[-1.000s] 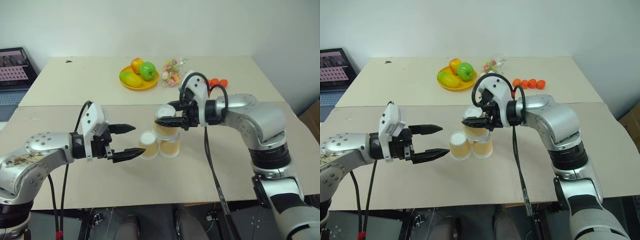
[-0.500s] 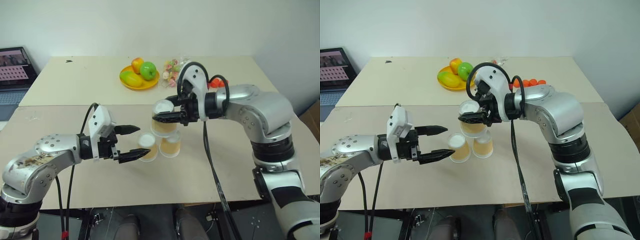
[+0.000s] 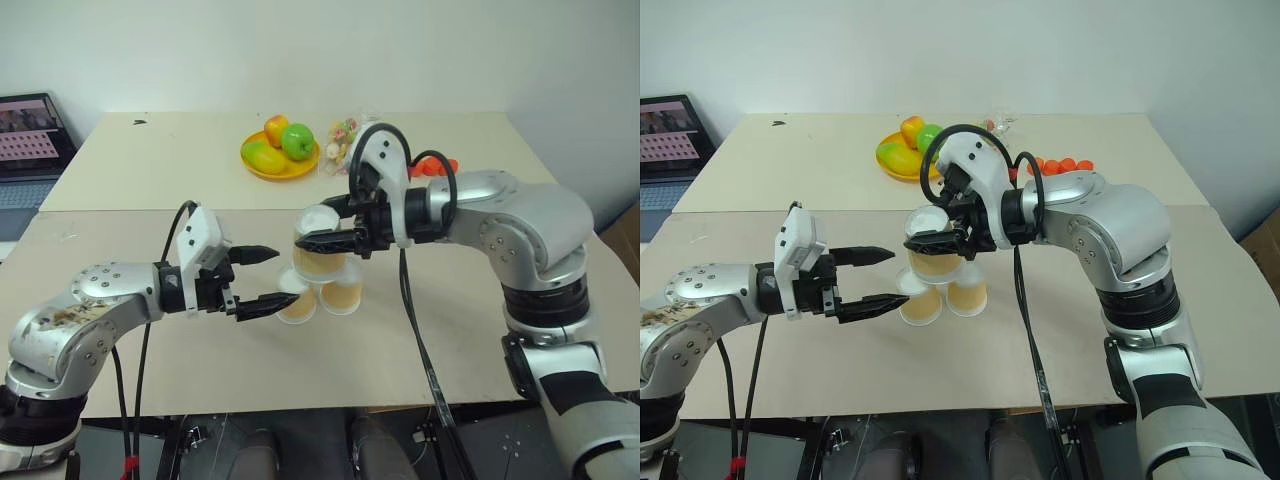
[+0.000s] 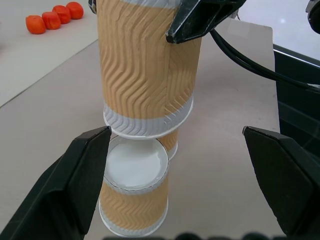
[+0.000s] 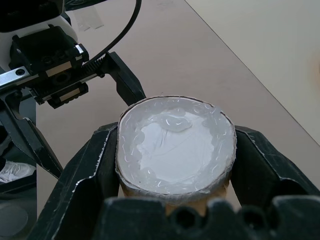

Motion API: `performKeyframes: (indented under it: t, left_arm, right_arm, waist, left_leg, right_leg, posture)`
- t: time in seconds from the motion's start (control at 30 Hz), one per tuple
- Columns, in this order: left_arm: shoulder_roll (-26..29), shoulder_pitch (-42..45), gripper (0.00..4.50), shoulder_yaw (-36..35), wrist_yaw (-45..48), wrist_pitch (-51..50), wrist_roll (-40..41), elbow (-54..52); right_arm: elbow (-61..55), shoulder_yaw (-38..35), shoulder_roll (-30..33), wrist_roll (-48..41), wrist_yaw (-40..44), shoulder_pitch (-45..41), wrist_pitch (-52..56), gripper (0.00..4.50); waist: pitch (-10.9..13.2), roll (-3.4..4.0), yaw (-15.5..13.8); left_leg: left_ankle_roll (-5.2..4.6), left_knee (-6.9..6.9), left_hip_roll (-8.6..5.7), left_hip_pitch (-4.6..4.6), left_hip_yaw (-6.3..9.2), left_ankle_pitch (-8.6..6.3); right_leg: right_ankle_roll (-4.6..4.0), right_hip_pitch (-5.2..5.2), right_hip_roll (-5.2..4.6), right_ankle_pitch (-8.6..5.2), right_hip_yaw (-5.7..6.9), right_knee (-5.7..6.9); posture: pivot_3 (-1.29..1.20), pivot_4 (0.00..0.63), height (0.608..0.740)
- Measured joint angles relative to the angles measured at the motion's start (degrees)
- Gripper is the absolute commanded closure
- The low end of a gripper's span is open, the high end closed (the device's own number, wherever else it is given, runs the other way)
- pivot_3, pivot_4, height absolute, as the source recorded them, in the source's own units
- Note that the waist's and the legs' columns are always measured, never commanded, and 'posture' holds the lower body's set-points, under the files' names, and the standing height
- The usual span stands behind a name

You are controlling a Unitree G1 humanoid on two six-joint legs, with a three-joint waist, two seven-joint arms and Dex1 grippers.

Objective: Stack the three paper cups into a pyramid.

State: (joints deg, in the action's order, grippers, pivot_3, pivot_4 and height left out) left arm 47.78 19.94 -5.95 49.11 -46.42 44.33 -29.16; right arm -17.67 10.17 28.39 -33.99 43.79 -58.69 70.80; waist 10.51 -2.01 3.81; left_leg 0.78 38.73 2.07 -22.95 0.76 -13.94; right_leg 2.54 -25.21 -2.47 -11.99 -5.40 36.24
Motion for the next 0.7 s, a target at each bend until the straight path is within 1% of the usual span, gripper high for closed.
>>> performKeyframes:
  t: [0.2,0.47,0.7]
  left_arm:
    - [0.5,1.5,0.0,0.2,1.1,0.0,-0.2,0.9]
    - [3.0,1.9,0.0,0.2,2.6,-0.4,0.3,0.9]
    - [4.0,1.9,0.0,0.1,2.9,-0.4,0.7,0.9]
  right_arm:
    - [-0.3,0.3,0.6,-0.2,-0.3,3.4,-0.9,1.71]
    - [-0.1,0.9,0.6,0.2,-0.2,3.7,-3.5,1.71]
    - [0.5,0.9,0.5,0.2,0.0,3.7,-4.7,1.71]
  waist:
    - [0.0,0.0,0.0]
    - [0.0,0.0,0.0]
    - [0.0,0.0,0.1]
  left_leg:
    - [0.0,0.0,0.0,0.0,0.0,0.0]
    - [0.0,0.01,0.0,-0.01,0.0,0.0]
    - [0.0,0.01,0.0,0.0,0.0,0.0]
  right_leg:
    - [0.0,-0.01,0.0,0.0,-0.01,0.01]
    - [0.0,-0.01,0.0,0.0,0.0,0.0]
    - [0.0,-0.01,0.01,0.0,0.0,0.01]
  posture:
    - [0.0,0.15,0.734]
    - [0.0,0.15,0.734]
    - [0.0,0.15,0.734]
